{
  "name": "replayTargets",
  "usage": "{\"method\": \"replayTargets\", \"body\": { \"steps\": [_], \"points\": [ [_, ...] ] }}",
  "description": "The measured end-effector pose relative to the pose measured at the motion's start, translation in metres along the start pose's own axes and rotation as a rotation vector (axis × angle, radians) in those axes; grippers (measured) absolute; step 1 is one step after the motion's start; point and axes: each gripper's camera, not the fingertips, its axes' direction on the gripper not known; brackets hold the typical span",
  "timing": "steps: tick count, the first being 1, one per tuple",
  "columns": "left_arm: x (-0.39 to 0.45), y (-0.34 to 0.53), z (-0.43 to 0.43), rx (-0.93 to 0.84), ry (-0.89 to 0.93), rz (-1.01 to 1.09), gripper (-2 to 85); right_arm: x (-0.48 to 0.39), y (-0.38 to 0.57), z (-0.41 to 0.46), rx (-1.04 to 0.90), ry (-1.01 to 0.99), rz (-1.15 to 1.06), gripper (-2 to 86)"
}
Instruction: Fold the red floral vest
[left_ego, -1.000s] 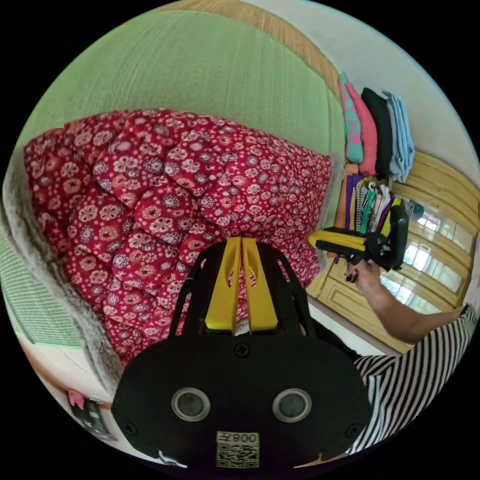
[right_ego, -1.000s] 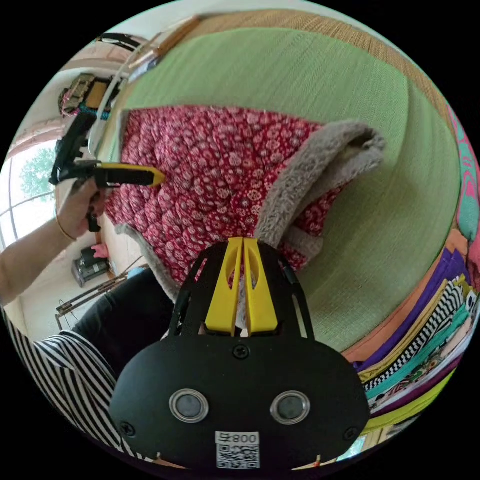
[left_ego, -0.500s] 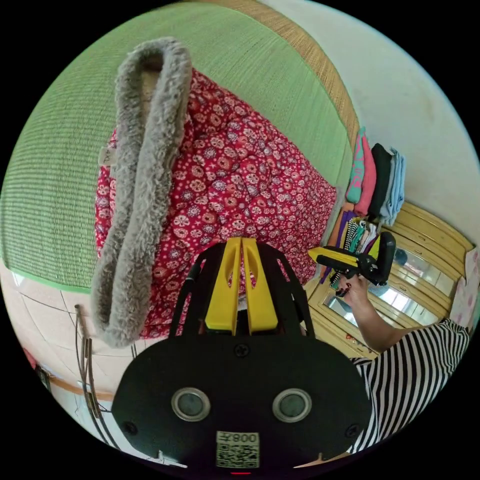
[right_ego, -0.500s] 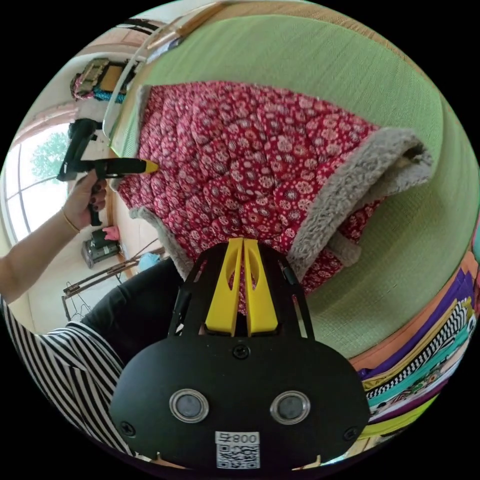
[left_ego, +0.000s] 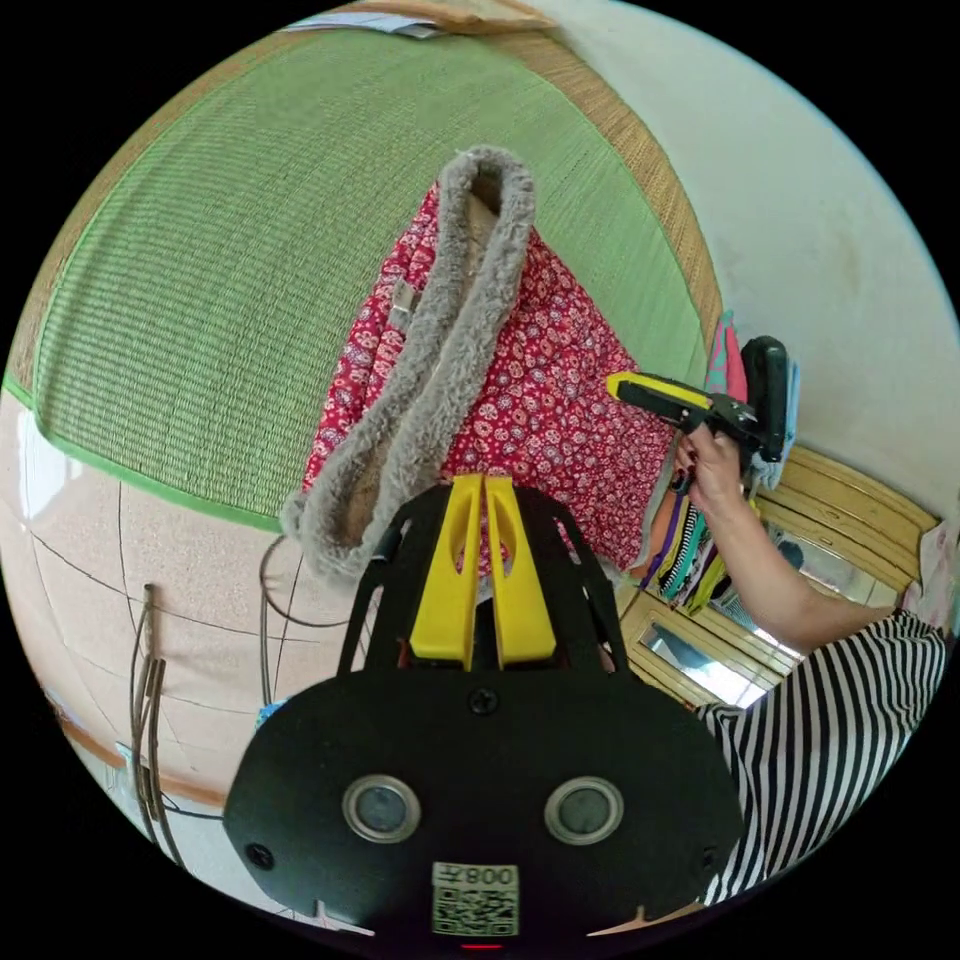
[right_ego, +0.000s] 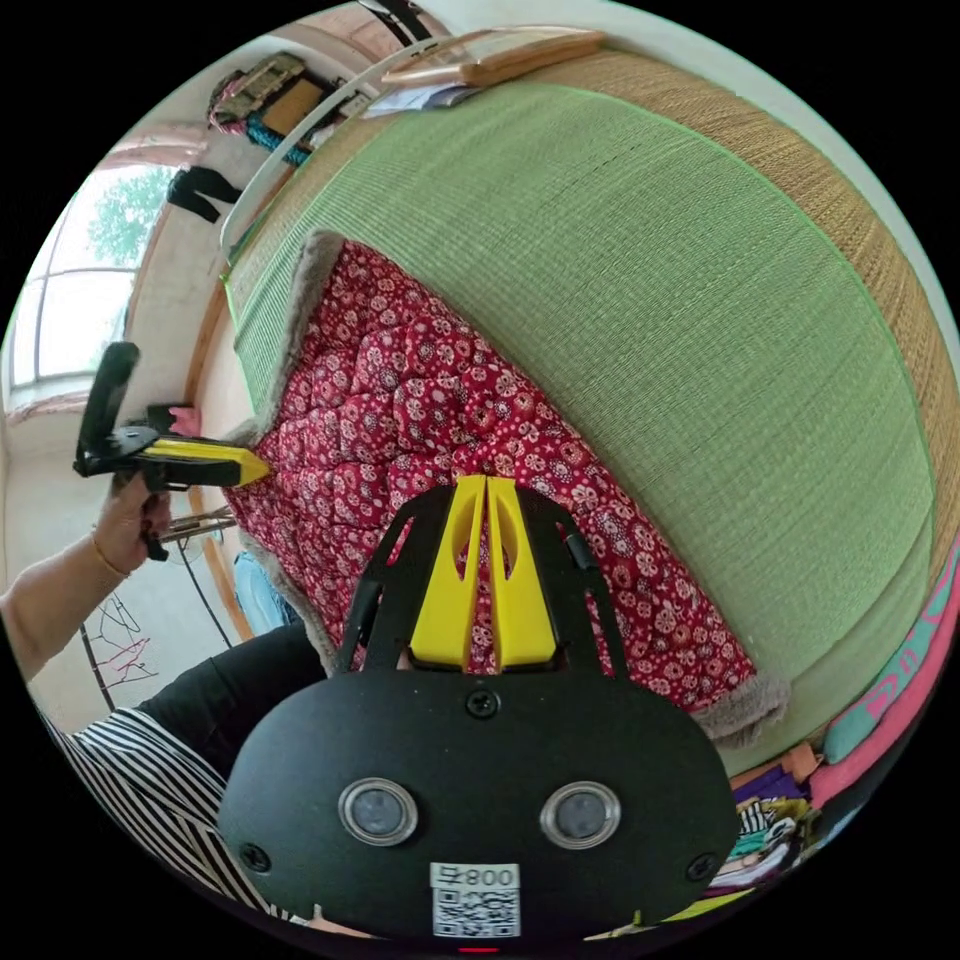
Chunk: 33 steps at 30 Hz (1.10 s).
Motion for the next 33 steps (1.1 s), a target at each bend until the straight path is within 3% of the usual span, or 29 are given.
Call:
{"method": "replayTargets", "body": {
  "steps": [5,14,20,23,33],
  "points": [
    [-0.047,0.02,-0.042,0.114,0.028,-0.05,7.7,0.001,-0.005,0.0,0.014,-0.018,0.022,0.1],
    [-0.111,-0.018,-0.024,-0.044,0.058,-0.039,14.5,-0.006,-0.025,-0.001,-0.045,0.013,-0.005,0.0],
    [-0.13,-0.031,-0.018,-0.116,0.032,-0.005,11.8,-0.005,-0.03,-0.002,-0.04,-0.007,0.017,0.0],
    [-0.134,-0.032,-0.014,-0.135,0.143,0.018,8.7,-0.002,-0.03,-0.003,-0.029,-0.027,0.032,0.0],
    [-0.108,-0.048,-0.032,-0.041,0.217,0.099,6.6,0.025,-0.048,-0.022,0.007,0.024,0.082,0.0]
  ]
}}
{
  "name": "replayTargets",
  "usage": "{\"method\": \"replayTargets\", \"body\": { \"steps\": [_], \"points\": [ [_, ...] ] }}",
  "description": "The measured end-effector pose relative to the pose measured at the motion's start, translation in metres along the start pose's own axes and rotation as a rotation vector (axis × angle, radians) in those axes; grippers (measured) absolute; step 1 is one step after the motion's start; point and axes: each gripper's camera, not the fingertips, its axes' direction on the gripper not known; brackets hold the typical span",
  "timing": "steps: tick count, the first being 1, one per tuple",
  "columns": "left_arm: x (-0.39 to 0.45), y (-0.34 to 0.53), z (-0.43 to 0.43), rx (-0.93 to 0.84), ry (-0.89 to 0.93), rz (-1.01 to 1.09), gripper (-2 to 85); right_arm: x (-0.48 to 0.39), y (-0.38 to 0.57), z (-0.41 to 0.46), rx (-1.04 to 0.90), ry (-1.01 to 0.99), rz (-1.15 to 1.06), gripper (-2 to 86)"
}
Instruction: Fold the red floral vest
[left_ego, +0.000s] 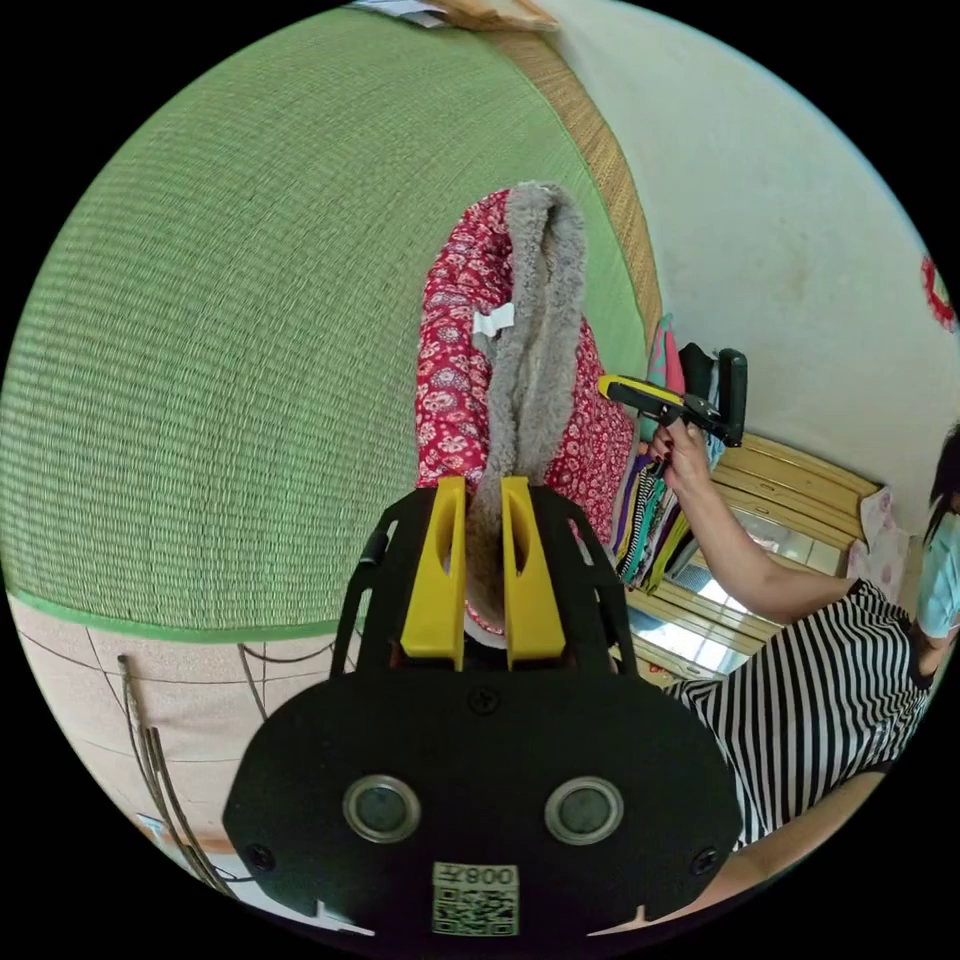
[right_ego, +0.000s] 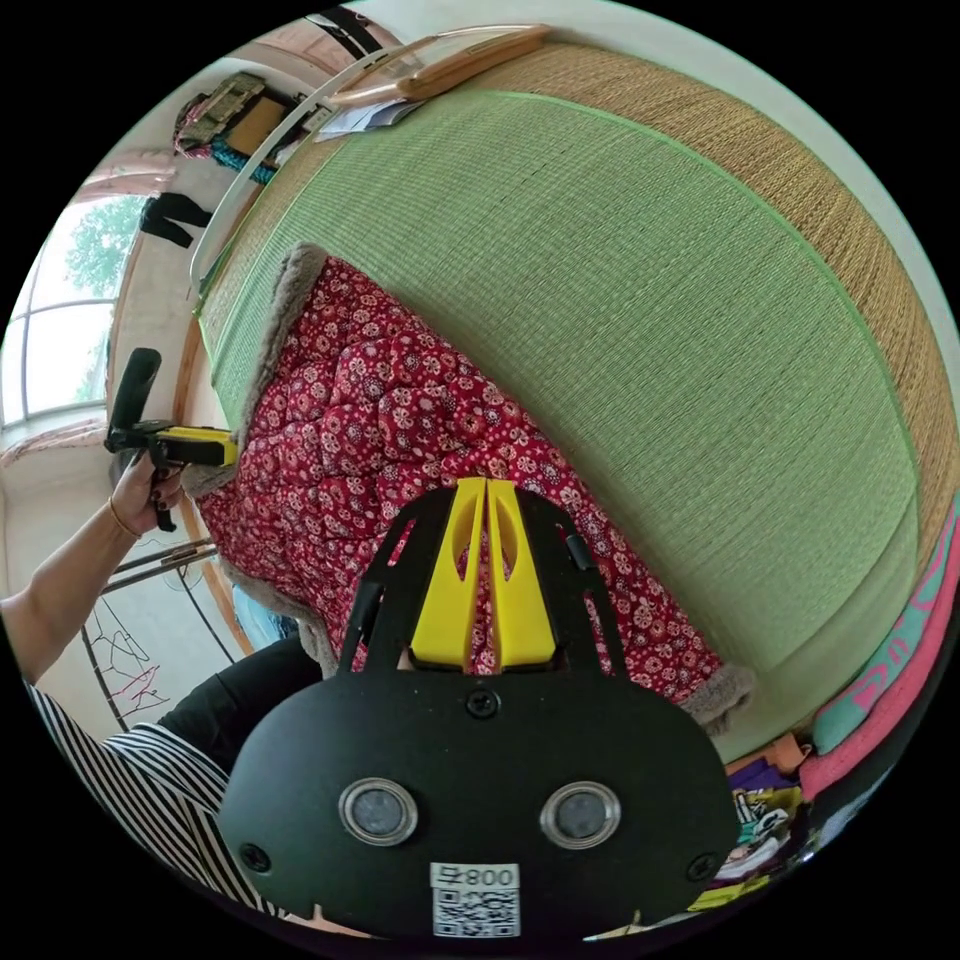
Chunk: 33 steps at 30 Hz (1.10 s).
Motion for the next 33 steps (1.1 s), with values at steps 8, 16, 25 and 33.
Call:
{"method": "replayTargets", "body": {
  "steps": [8,16,25,33],
  "points": [
    [0.002,-0.006,-0.005,-0.025,-0.051,-0.022,6.6,0.023,0.003,-0.032,0.057,-0.047,0.044,0.1],
    [0.013,-0.003,-0.002,-0.039,-0.064,-0.036,6.7,0.051,0.158,-0.008,-0.03,-0.103,0.393,0.0],
    [0.055,-0.011,0.025,-0.069,-0.067,-0.02,6.3,0.076,0.153,0.01,-0.064,0.069,0.439,0.0],
    [0.095,-0.003,0.027,-0.046,-0.124,-0.007,6.5,0.076,0.181,-0.02,0.056,0.048,0.48,0.0]
  ]
}}
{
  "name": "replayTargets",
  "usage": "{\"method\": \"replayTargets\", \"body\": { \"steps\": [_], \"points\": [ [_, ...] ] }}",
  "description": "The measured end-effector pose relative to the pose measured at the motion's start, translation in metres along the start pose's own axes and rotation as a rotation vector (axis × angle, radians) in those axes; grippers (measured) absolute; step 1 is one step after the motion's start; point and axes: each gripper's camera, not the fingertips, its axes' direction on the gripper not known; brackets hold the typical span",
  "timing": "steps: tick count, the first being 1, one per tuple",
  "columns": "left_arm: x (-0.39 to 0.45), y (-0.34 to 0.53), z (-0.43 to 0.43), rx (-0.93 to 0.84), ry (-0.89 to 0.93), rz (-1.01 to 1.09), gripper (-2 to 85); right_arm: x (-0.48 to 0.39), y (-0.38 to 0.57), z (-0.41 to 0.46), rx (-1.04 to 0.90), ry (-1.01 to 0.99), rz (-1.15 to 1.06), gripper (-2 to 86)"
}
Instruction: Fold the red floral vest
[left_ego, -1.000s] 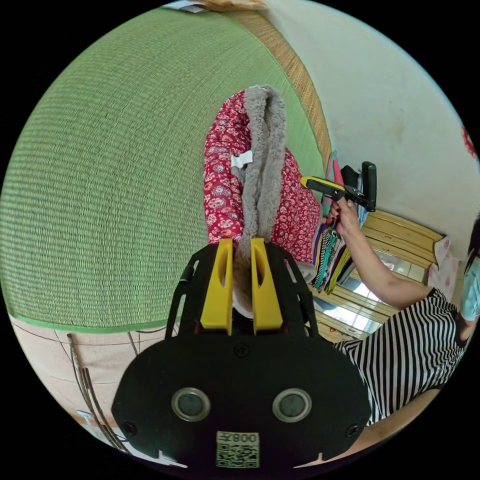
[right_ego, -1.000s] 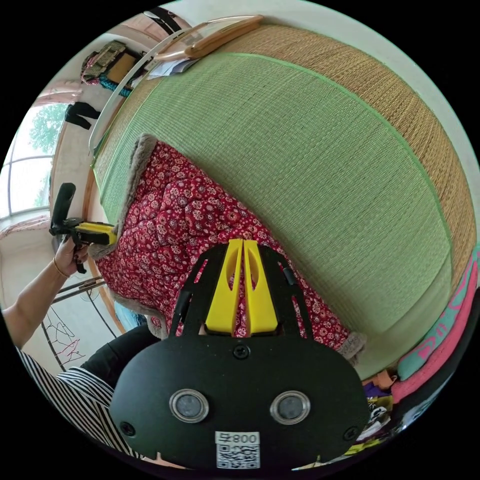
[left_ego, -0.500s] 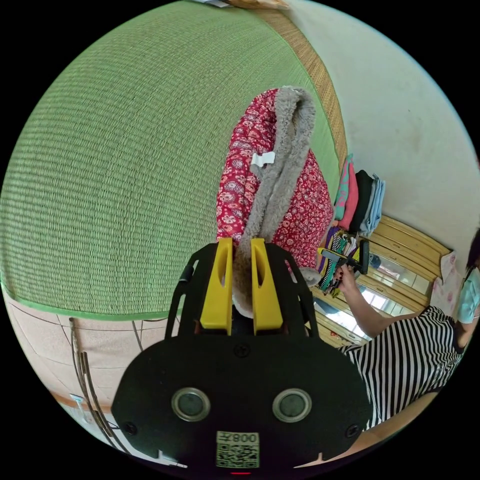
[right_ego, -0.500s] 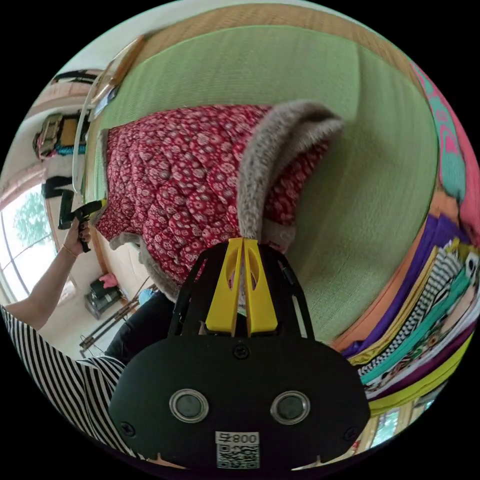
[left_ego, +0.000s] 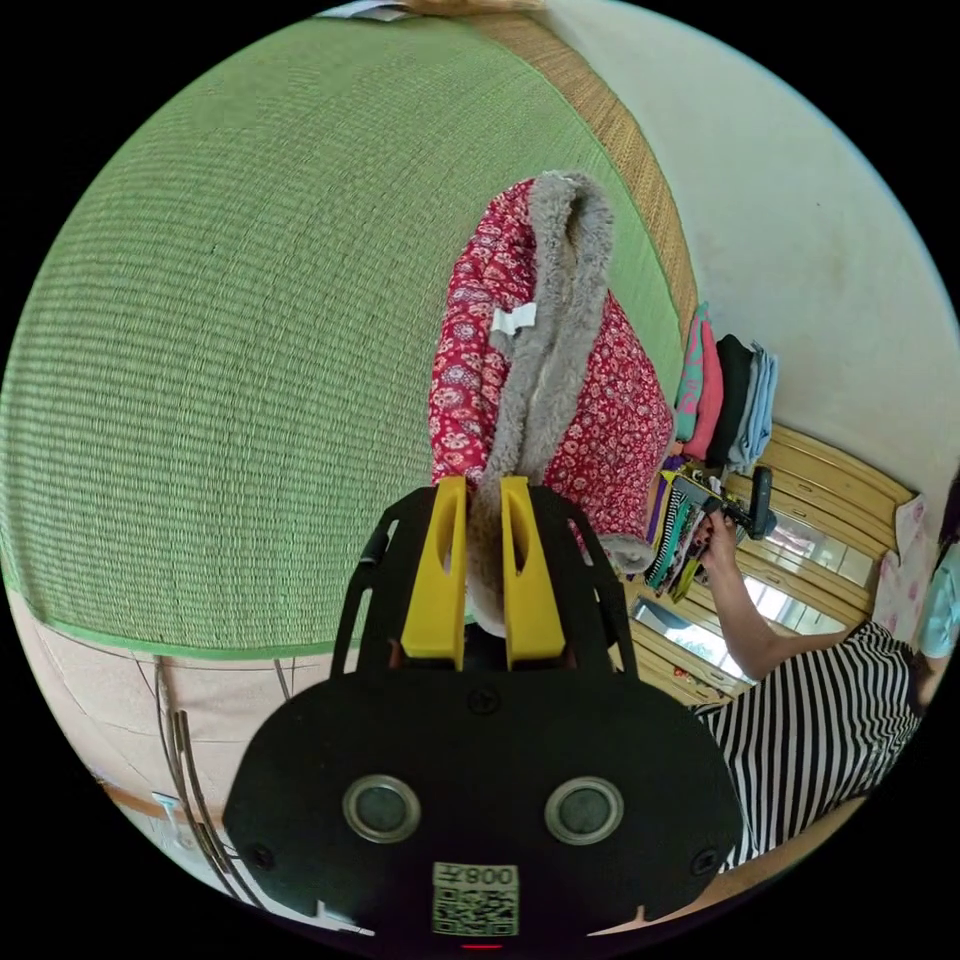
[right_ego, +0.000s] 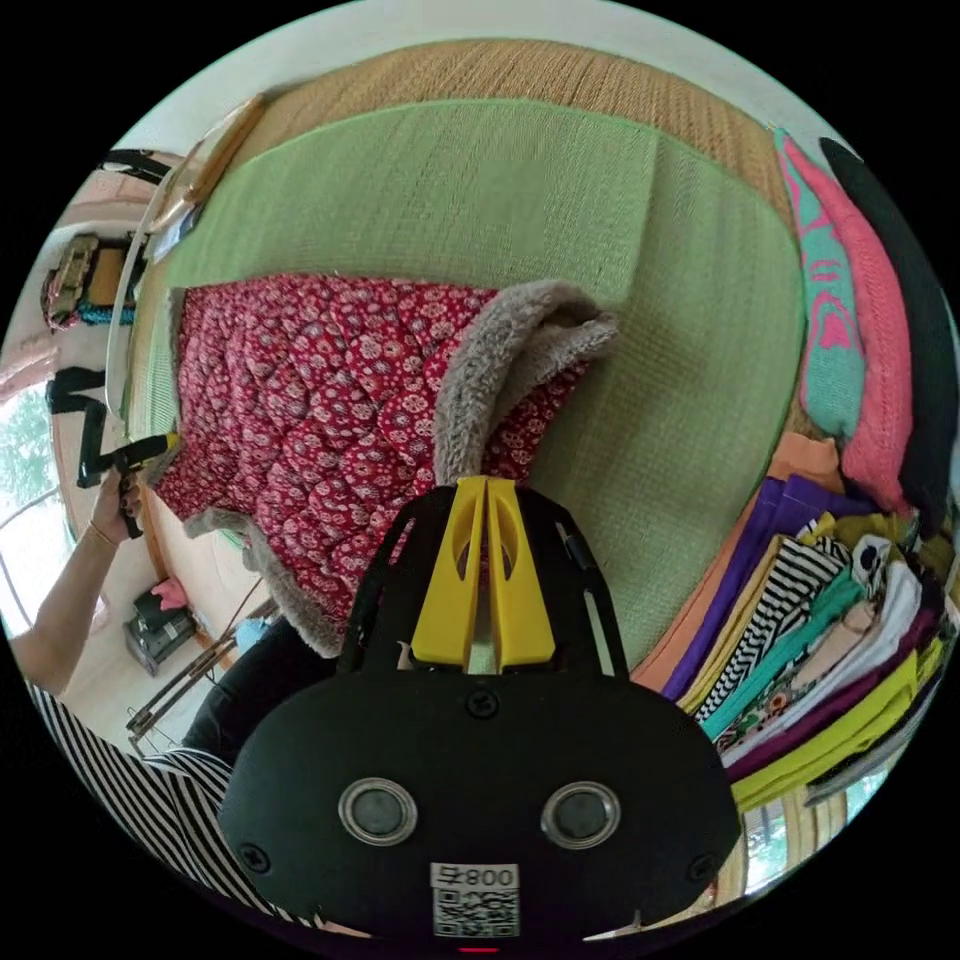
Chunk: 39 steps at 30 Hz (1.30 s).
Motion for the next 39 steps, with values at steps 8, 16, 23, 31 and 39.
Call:
{"method": "replayTargets", "body": {
  "steps": [8,16,23,31,39],
  "points": [
    [0.067,0.027,0.001,0.059,-0.01,0.048,6.4,-0.065,-0.006,-0.008,0.154,-0.211,-0.207,0.0],
    [0.173,0.055,0.006,0.084,0.016,0.223,6.2,-0.072,-0.039,0.056,0.024,-0.218,-0.168,0.0],
    [0.268,0.072,0.037,0.036,-0.064,0.361,6.1,-0.04,-0.014,0.016,0.168,-0.311,-0.117,0.0],
    [0.372,0.08,0.085,-0.045,-0.127,0.514,6.0,-0.019,-0.034,0.05,0.045,-0.327,-0.113,0.0],
    [0.464,0.079,0.137,-0.097,-0.157,0.594,6.0,0.036,0.075,0.018,0.103,-0.412,-0.12,0.1]
  ]
}}
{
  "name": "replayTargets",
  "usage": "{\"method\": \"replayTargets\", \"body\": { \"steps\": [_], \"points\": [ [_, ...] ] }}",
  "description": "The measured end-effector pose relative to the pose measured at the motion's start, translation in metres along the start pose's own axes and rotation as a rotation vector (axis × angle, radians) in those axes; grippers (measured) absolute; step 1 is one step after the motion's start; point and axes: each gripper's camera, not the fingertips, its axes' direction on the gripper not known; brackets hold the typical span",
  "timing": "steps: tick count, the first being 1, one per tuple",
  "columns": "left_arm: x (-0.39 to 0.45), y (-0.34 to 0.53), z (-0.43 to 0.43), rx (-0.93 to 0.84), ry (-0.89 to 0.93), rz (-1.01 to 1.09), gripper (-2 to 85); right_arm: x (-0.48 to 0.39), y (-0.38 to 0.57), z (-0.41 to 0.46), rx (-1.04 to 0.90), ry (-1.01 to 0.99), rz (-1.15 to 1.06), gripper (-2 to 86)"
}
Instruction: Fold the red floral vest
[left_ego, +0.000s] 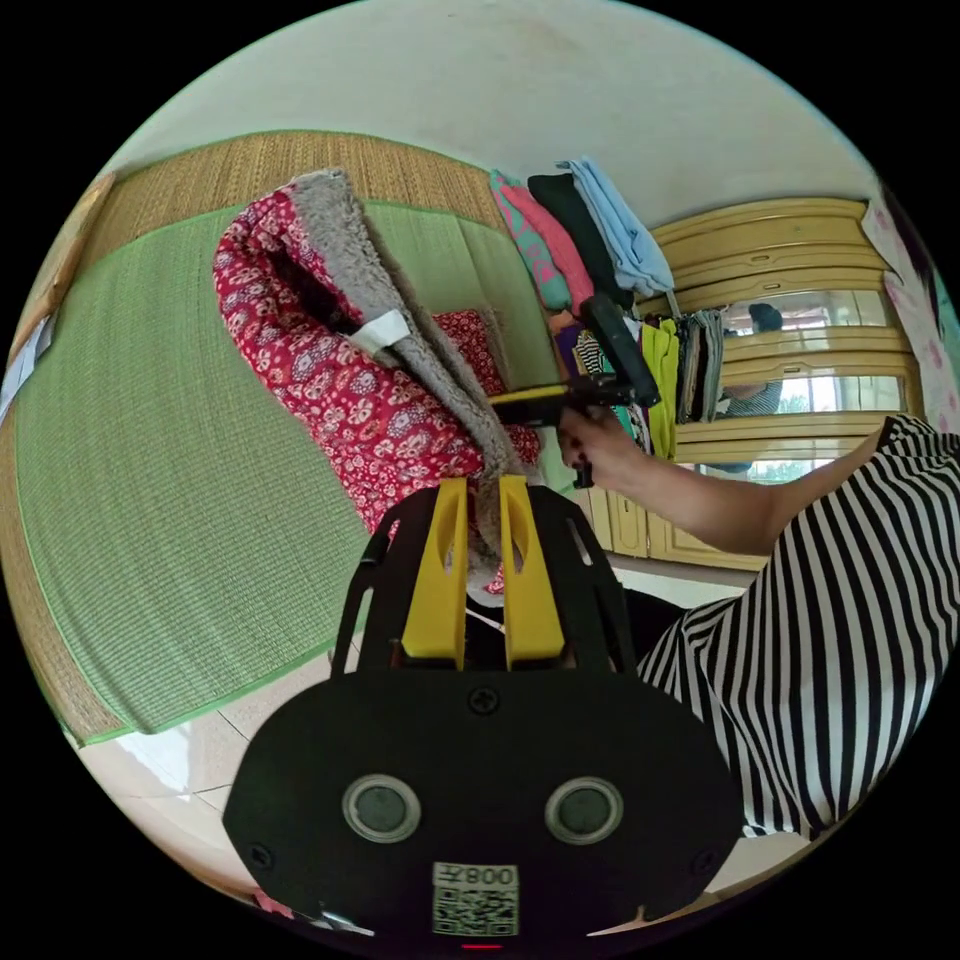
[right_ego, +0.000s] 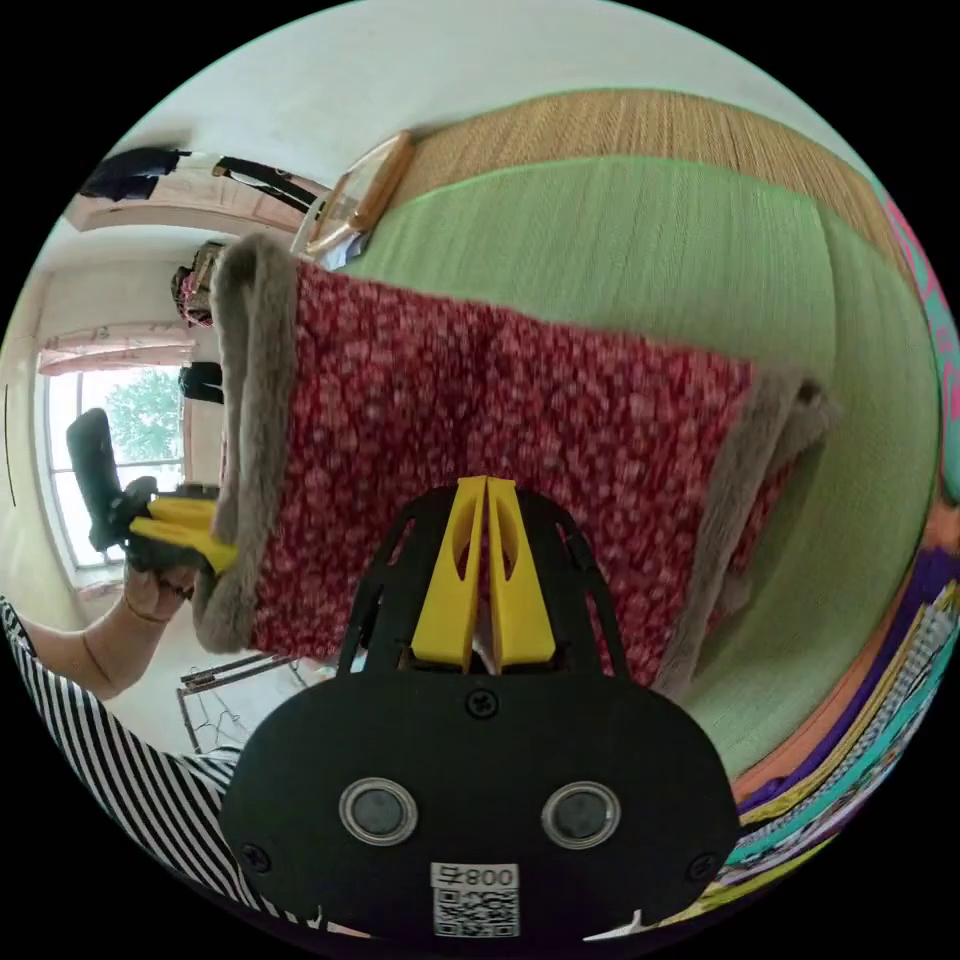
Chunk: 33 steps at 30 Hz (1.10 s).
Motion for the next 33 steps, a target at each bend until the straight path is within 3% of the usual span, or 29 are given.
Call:
{"method": "replayTargets", "body": {
  "steps": [6,11,16,21,28,33],
  "points": [
    [0.063,-0.058,0.037,-0.078,0.003,0.08,6.0,0.032,0.051,0.057,-0.209,-0.078,0.102,0.1],
    [0.132,-0.114,0.084,-0.2,-0.065,0.224,6.0,0.056,0.082,-0.002,-0.048,-0.177,0.141,0.1],
    [0.182,-0.16,0.125,-0.281,-0.07,0.314,6.0,0.117,0.134,-0.084,0.246,-0.365,0.246,0.4],
    [0.225,-0.205,0.166,-0.355,-0.065,0.361,6.0,0.156,0.143,-0.083,0.227,-0.593,0.23,0.4],
    [0.274,-0.263,0.24,-0.492,-0.113,0.397,6.7,0.206,0.208,-0.103,0.369,-0.599,0.403,0.1],
    [0.284,-0.293,0.291,-0.585,-0.101,0.296,7.2,0.204,0.222,-0.128,0.402,-0.542,0.346,0.1]
  ]
}}
